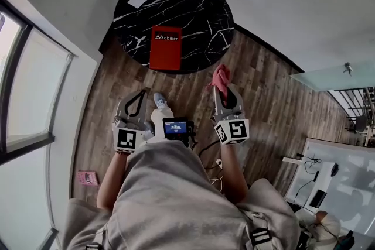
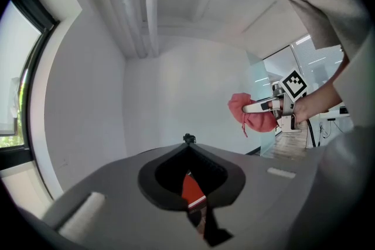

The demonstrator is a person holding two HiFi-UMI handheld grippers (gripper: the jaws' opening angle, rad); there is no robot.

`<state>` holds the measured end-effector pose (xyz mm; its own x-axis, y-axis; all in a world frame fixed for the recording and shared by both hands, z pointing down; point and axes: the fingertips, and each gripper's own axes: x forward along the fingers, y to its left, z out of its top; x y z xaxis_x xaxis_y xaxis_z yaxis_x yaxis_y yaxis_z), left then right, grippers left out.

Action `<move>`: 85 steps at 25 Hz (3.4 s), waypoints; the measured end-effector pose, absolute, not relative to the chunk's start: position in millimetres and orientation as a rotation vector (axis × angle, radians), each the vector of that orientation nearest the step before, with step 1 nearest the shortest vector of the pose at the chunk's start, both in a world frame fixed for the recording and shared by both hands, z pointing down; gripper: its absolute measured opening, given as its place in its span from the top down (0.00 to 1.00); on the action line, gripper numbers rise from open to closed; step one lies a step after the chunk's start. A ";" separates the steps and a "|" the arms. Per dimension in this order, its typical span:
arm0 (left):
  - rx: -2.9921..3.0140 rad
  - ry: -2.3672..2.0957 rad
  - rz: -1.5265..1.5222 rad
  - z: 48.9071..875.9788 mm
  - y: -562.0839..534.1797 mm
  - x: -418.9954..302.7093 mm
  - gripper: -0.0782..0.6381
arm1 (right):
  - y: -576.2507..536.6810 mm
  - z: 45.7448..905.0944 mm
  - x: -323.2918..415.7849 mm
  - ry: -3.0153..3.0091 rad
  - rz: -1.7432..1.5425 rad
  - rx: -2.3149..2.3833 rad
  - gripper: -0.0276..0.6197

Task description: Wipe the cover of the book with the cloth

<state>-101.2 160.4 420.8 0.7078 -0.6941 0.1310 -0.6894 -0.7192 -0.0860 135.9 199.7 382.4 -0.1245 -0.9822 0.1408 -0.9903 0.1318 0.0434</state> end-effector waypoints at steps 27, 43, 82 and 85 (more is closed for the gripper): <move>-2.850 1.285 -0.795 571.9 22.2 -46.9 0.78 | -105.8 520.7 147.5 -2.264 -0.040 1.013 0.82; -2.908 1.122 -1.327 724.0 24.4 -41.5 0.66 | -155.7 693.9 138.7 -1.974 0.079 0.618 0.82; -2.894 1.174 -1.465 749.7 14.2 -30.4 0.67 | -110.1 735.3 119.4 -1.924 0.203 0.404 0.83; -2.892 1.186 -1.462 749.1 14.4 -31.2 0.67 | -102.6 734.1 116.2 -1.923 0.219 0.379 0.83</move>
<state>-31.2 14.4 749.1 0.4187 -0.4338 0.7978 -0.6913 -0.7220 -0.0298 116.2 -102.6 734.1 -0.3389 -0.1583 0.9274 -0.3626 0.9316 0.0265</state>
